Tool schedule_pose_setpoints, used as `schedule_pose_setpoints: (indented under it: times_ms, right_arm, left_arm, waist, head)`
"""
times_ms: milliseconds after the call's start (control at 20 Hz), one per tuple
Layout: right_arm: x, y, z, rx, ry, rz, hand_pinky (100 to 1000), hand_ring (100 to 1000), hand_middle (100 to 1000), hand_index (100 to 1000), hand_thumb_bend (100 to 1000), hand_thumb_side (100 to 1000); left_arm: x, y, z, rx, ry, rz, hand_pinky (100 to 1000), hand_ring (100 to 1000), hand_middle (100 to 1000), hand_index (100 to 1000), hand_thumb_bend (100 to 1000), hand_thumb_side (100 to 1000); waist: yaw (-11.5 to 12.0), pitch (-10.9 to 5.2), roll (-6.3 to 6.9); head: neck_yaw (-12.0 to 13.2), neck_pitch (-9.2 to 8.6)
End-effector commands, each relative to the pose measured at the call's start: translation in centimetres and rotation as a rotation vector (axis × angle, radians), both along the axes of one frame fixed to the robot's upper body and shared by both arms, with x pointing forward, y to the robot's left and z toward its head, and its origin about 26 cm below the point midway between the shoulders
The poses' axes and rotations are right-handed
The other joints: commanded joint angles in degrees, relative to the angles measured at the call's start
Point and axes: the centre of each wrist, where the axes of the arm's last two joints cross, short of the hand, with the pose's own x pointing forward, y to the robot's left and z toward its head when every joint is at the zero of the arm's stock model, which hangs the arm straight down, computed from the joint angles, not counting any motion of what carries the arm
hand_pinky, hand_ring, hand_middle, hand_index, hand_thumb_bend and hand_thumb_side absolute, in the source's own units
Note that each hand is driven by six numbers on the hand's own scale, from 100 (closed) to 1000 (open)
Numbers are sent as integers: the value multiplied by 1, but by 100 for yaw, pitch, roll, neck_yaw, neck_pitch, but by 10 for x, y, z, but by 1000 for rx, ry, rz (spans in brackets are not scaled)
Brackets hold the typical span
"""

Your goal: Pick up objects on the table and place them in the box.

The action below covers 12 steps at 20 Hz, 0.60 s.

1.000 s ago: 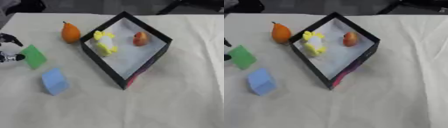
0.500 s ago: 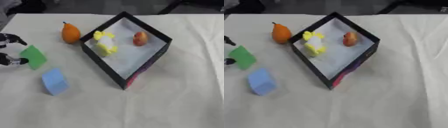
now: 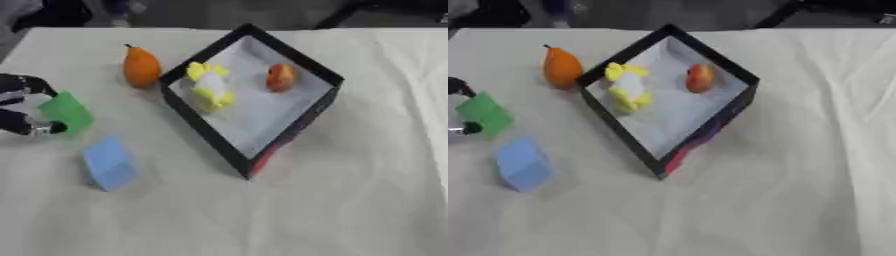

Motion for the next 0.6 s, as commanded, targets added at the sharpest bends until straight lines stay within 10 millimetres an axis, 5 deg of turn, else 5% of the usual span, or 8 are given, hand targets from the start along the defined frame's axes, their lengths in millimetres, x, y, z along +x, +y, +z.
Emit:
schedule_pose_setpoints:
  times_ms: [50,200,450,600]
  right_arm:
    - [-1,-2,9,-24,-17,-4,935,679,623,815,100,528]
    - [-1,-3,7,-26,-7,-6,937,679,623,815,100,528]
    - [0,-4,7,-28,0,-8,938,679,623,816,100,528]
    - [0,-5,6,-28,3,-11,938,679,623,816,100,528]
  left_arm:
    - [2,5,11,17,-41,18,941,1000,808,867,458,855]
    - [4,3,8,8,-32,14,873,945,745,824,351,760]
    - [4,0,9,-18,17,-4,748,744,576,694,247,300]
    - [2,-3,18,-31,23,-28,716,674,527,641,173,286]
  waist:
    - [-10,-88,72]
    - [-12,-81,76]
    - [-8,-84,89]
    - [-2,-92,98]
  head:
    - [39,-29]
    - [53,-26]
    - [61,-25]
    - [61,-10]
